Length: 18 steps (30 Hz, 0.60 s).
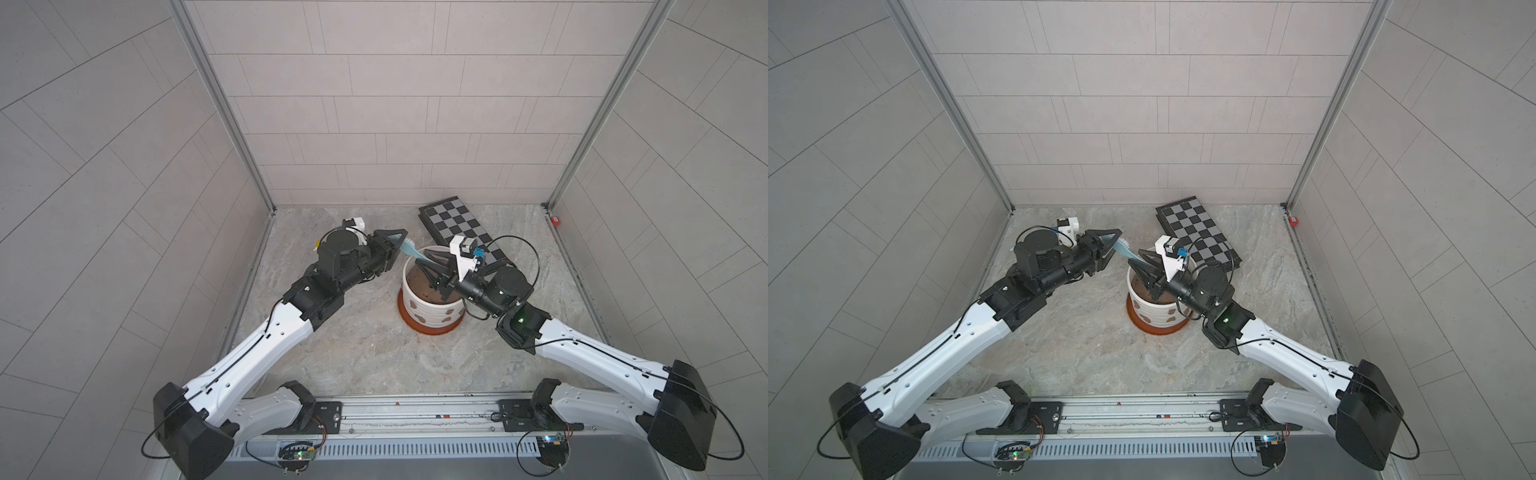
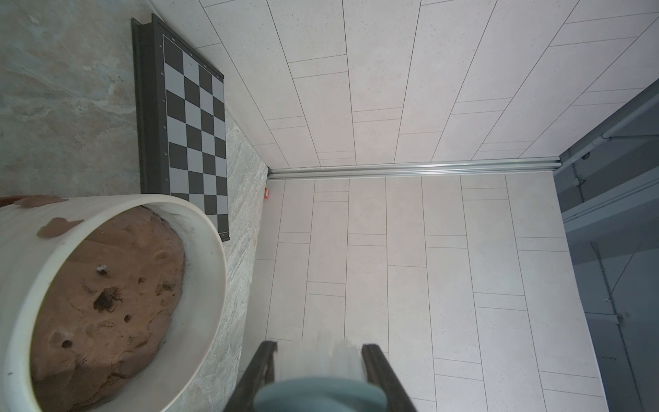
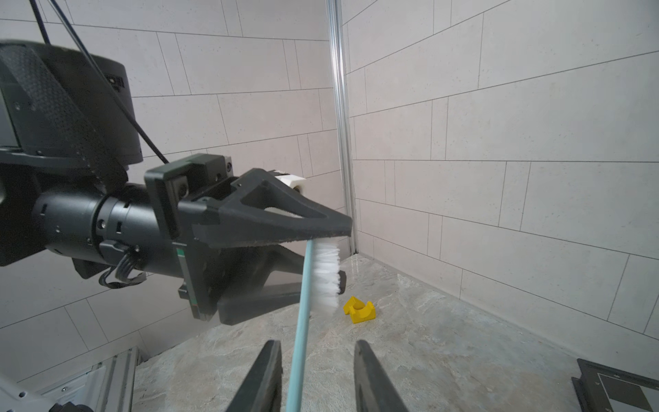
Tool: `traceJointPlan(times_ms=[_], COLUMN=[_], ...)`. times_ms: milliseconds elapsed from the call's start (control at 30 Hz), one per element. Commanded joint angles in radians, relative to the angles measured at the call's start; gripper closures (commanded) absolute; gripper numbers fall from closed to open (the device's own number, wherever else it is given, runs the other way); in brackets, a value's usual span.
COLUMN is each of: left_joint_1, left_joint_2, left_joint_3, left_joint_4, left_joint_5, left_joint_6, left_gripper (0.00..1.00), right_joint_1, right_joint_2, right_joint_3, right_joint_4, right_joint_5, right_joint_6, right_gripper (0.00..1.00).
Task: Scrub the dried mud off the ceramic pot
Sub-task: Pick up the brush from the center of the board.
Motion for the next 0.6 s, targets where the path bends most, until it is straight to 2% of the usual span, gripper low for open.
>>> traceJointPlan(times_ms=[0,200,400,567], left_joint_1=[-0.001,-0.003,-0.002,-0.003], left_joint_2=[-0.001,-0.004,-0.003,-0.004], left_joint_3=[-0.018,-0.016,-0.019,-0.021], left_joint_4=[-0.004,-0.002,0.002,0.000], left_joint_5=[0.013,0.018,0.024,0.020], left_joint_6=[0.005,0.004,-0.002,0.001], left_gripper=[0.84,0.84,0.84,0.83], right_joint_1=[-0.009,-0.017,-0.024,-0.035], right_joint_2=[0.002,0.009,0.019,0.022], right_joint_3=[0.024,0.025,0.034,0.046], right_joint_4=[0.043,0.032,0.012,-0.010], right_joint_5=[-0.027,-0.052,-0.091,-0.145], right_joint_6=[0.000,0.005,0.017,0.035], right_gripper=[0.70,0.83,0.84,0.92])
